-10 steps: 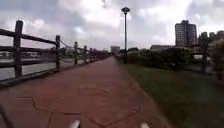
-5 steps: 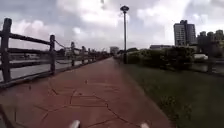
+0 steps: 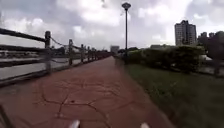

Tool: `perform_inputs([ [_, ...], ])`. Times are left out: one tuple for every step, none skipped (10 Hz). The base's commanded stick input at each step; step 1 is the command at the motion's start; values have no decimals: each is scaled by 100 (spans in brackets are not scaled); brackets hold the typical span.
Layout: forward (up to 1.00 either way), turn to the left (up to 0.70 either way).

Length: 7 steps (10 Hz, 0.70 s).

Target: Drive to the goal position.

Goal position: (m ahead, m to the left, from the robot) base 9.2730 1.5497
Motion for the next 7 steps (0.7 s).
perform_inputs([
  [70, 0],
  [70, 0],
  [70, 0],
  [70, 0],
  [70, 0],
  [70, 0],
  [70, 0],
])
